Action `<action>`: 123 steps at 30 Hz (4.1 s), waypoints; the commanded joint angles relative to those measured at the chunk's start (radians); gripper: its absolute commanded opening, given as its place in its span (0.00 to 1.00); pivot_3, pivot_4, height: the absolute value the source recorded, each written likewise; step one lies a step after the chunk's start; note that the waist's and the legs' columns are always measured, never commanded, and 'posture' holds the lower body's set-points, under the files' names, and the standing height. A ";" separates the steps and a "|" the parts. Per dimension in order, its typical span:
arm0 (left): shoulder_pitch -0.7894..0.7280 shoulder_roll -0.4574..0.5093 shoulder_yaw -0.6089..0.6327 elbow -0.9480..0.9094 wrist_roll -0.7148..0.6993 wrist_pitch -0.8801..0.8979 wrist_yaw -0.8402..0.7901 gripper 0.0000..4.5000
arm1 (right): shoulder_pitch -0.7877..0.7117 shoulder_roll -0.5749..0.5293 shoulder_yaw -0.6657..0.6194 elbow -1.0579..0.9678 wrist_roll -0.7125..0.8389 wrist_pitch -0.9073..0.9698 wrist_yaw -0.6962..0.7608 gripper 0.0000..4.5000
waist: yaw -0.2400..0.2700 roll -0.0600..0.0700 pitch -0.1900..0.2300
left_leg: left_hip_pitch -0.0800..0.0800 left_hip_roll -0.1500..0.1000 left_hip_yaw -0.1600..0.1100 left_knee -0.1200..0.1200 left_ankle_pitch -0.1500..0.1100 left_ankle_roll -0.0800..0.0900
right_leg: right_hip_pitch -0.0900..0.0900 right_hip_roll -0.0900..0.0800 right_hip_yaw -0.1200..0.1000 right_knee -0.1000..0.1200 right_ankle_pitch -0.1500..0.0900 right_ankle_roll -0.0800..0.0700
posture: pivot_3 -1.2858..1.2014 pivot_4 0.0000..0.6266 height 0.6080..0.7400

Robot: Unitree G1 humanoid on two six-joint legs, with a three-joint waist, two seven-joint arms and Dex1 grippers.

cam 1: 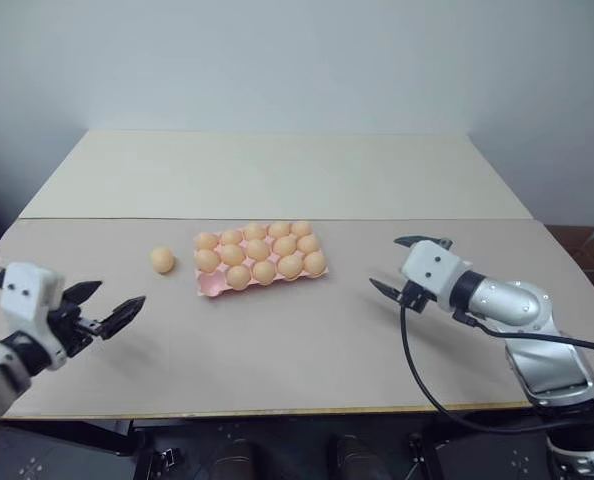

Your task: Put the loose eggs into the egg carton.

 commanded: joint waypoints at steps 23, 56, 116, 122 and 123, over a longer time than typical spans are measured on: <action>-0.636 -0.138 -0.386 0.550 0.280 -0.131 0.344 0.99 | 0.015 -0.033 -0.045 -0.059 -0.001 0.000 0.018 1.00 | 0.010 -0.001 -0.001 | 0.000 -0.001 0.000 0.000 0.000 0.000 | 0.001 0.001 0.001 0.000 0.004 0.006 | 0.52 0.24 1.00; -0.760 -0.241 -0.486 0.874 0.410 -0.351 0.287 0.40 | 0.026 -0.053 -0.046 -0.121 -0.003 0.064 0.013 1.00 | 0.016 -0.002 -0.001 | -0.001 -0.002 0.000 0.000 0.000 0.000 | 0.002 0.000 0.000 0.000 0.005 0.006 | 0.52 0.24 1.00; -0.043 0.169 -0.093 0.162 -0.095 -0.185 -0.498 0.99 | 0.185 -0.175 -0.236 -0.278 0.228 0.064 0.218 1.00 | 0.001 -0.001 0.000 | -0.001 0.000 0.000 -0.001 0.001 -0.001 | -0.002 -0.001 0.000 -0.001 0.000 -0.001 | 0.52 0.24 1.00; 0.018 0.214 0.011 0.155 -0.132 -0.170 -0.540 0.99 | 0.237 -0.265 -0.385 -0.304 0.430 0.060 0.397 1.00 | 0.012 -0.001 0.000 | 0.000 0.001 0.000 -0.001 -0.004 -0.010 | -0.001 -0.002 -0.001 -0.001 0.000 -0.001 | 0.52 0.24 1.00; 0.022 0.218 0.014 0.155 -0.132 -0.169 -0.539 0.99 | 0.242 -0.274 -0.406 -0.303 0.452 0.060 0.415 1.00 | 0.014 0.000 0.000 | 0.001 0.001 0.000 -0.001 -0.004 -0.010 | 0.000 -0.001 -0.001 -0.001 0.000 -0.001 | 0.52 0.24 1.00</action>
